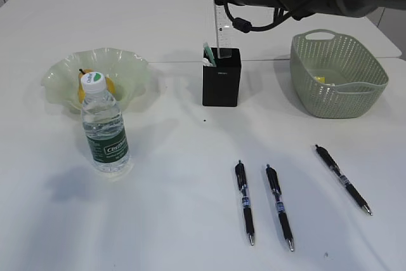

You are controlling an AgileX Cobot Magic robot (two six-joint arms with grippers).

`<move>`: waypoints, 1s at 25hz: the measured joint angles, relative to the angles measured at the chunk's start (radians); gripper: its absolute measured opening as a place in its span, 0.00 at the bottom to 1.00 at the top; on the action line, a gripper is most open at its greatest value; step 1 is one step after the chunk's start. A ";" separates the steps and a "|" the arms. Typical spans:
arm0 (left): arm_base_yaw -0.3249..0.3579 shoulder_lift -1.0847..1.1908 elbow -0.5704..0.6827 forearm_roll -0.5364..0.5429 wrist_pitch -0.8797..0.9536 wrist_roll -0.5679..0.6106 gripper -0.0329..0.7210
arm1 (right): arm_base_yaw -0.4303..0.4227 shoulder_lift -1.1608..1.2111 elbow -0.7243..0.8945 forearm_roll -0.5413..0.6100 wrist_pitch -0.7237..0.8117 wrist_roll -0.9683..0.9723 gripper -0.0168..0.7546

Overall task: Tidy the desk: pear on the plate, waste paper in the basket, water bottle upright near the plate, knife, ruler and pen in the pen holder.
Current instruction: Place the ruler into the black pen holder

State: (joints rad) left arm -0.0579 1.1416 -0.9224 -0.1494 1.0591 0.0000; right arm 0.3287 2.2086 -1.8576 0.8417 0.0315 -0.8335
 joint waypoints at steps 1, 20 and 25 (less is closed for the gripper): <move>0.000 0.000 0.000 0.000 0.000 0.000 0.66 | 0.000 0.010 -0.005 0.005 -0.008 0.000 0.39; 0.000 0.000 0.000 0.000 0.000 0.000 0.66 | -0.002 0.143 -0.048 0.040 -0.067 0.000 0.39; 0.000 0.000 0.000 0.000 0.000 0.000 0.66 | -0.005 0.152 -0.049 0.068 -0.065 -0.004 0.39</move>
State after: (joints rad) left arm -0.0579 1.1416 -0.9224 -0.1494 1.0591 0.0000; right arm 0.3237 2.3606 -1.9069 0.9101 -0.0339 -0.8374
